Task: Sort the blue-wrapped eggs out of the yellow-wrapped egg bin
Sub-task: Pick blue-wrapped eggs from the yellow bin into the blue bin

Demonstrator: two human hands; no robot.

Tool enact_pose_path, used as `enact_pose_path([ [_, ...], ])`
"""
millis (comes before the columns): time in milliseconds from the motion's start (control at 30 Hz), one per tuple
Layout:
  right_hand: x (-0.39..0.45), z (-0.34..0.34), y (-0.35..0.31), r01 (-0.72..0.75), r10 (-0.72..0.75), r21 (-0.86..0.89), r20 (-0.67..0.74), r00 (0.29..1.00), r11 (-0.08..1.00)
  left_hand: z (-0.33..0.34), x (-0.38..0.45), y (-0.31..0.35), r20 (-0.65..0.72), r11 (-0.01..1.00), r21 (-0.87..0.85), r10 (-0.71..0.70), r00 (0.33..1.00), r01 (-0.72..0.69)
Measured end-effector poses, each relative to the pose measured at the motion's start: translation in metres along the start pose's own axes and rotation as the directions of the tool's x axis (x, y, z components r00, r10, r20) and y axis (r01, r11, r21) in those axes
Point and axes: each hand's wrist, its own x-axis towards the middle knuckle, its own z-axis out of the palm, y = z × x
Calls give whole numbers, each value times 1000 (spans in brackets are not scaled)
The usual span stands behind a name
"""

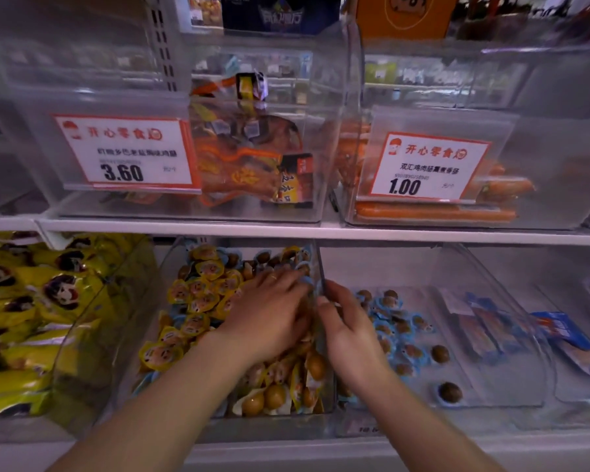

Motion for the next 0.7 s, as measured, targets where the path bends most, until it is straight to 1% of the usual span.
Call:
enact_pose_path([
  [33,0,0,0,3,-3,3,1,1000,1000,3,2,-3,35,1000,3,2,999,-2],
  [67,-1,-1,1,8,-8,3,5,1000,1000,6,0,-8,43,1000,-12,13,999,-13],
  [167,-1,0,2,21,-21,-12,23,1000,1000,7,-25,-28,-6,997,-28,70,997,-71],
  [233,-1,1,0,32,-32,-3,28,999,999,2,-41,-46,8,999,-38,24,1000,-24],
  [300,-1,2,-1,32,-33,8,25,999,999,-5,-50,-63,74,999,-30,-43,996,45],
  [400,-2,2,-3,17,-17,2,17,1000,1000,-17,-43,-76,97,999,19,-52,994,51],
  [433,-3,3,-4,13,-13,4,16,1000,1000,-21,-38,-76,74,998,16,-56,996,55],
  [467,-3,3,-4,8,-8,9,13,1000,1000,-24,-30,-75,14,998,-14,-64,998,65],
  [500,-3,3,-5,2,-2,15,8,1000,1000,-25,-22,-72,-73,995,-67,-75,995,70],
  [567,-3,4,-5,-3,3,19,-5,1000,1000,-23,-2,-63,-218,984,-153,-121,969,88],
  [600,-2,4,-5,-5,5,17,-8,1000,1000,-20,11,-57,-241,980,-174,-138,961,97],
  [633,-2,4,-6,-8,8,17,-8,1000,1000,-15,24,-50,-218,977,-187,-139,966,98],
  [667,-2,4,-6,-9,9,16,-8,1000,1000,-11,37,-43,-142,974,-204,-132,981,102],
  [700,-2,4,-6,-7,8,15,-11,1000,1000,-6,48,-38,-27,967,-231,-121,992,112],
])
